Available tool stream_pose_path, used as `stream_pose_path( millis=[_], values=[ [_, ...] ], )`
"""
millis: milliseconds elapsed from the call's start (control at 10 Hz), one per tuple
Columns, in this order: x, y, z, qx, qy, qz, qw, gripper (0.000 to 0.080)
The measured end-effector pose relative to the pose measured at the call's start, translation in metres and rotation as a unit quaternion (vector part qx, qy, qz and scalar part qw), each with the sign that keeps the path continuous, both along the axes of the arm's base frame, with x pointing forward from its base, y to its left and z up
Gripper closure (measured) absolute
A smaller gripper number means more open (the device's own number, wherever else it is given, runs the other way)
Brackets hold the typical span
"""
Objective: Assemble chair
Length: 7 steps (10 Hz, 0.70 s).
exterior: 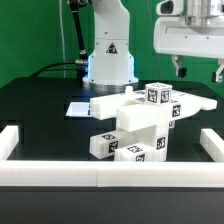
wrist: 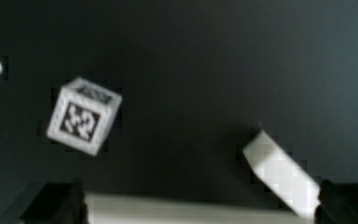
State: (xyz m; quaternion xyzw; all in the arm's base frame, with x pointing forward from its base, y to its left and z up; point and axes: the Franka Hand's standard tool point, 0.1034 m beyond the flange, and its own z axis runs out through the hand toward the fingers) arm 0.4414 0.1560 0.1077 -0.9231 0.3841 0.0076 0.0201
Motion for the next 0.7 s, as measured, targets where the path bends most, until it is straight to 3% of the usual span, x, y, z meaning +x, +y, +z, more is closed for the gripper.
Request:
stream_pose_path(
  millis=[200,700],
  values=[
    [-0.009,0.011,-0.014,-0.009,0.0,0.013,1.0,0.015],
    [-0.01,-0.004,-0.035,-0.026,0.015,0.037,0.999,0.015]
  ],
)
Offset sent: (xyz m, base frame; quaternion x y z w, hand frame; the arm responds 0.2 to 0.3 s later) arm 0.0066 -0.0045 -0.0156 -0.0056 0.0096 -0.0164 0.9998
